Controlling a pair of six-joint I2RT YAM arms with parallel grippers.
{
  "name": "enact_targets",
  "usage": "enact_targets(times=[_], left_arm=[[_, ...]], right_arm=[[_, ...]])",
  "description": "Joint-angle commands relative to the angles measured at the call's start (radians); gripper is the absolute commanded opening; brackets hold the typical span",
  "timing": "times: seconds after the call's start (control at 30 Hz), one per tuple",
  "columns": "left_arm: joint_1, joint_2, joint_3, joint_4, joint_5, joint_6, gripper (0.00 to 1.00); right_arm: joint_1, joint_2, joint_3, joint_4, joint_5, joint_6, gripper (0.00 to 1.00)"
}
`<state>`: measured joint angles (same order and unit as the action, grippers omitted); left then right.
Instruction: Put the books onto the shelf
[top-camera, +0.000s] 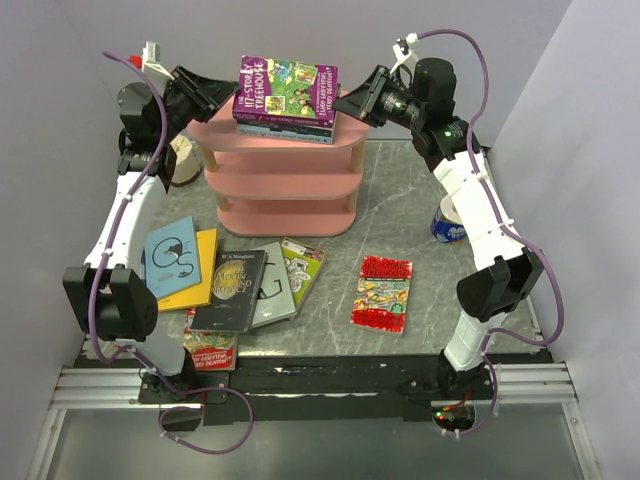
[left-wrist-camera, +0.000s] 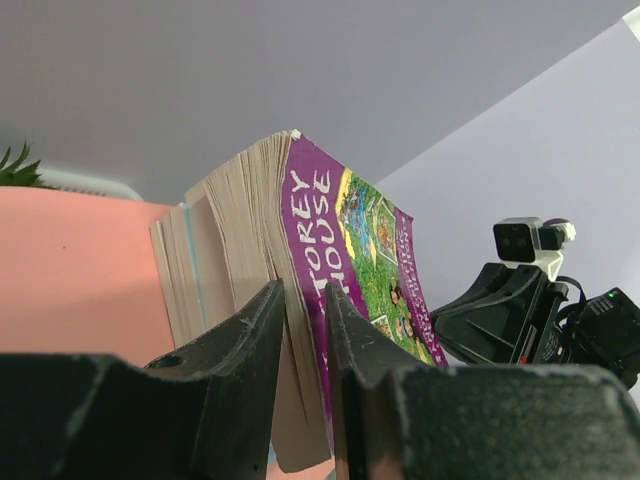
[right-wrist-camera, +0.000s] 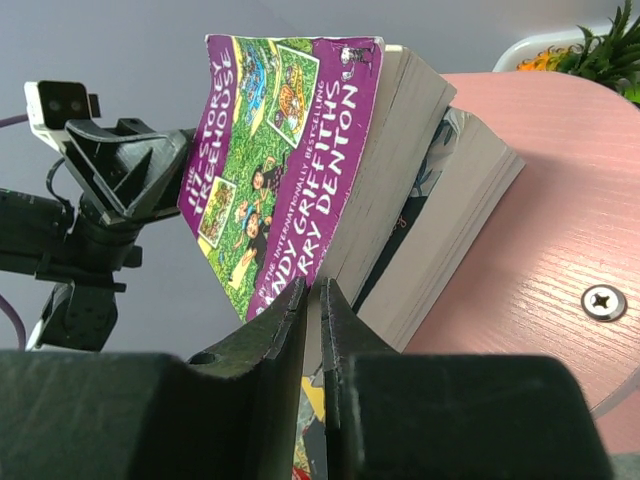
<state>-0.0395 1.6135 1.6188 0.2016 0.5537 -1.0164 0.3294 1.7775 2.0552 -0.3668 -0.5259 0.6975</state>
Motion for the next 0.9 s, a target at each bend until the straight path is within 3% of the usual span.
enact_targets(times=[0.0, 0.87], left_arm=[[-0.014, 0.006, 0.05, 0.058, 0.046, -0.03, 0.29], [-0.033, 0.072, 0.159, 0.039, 0.055, -0.037, 0.27]], right_arm=[[0.005, -0.007, 0.039, 0.026, -0.028, -0.006, 0.17], [0.007, 0.007, 0.052, 0.032, -0.045, 0.0, 0.17]])
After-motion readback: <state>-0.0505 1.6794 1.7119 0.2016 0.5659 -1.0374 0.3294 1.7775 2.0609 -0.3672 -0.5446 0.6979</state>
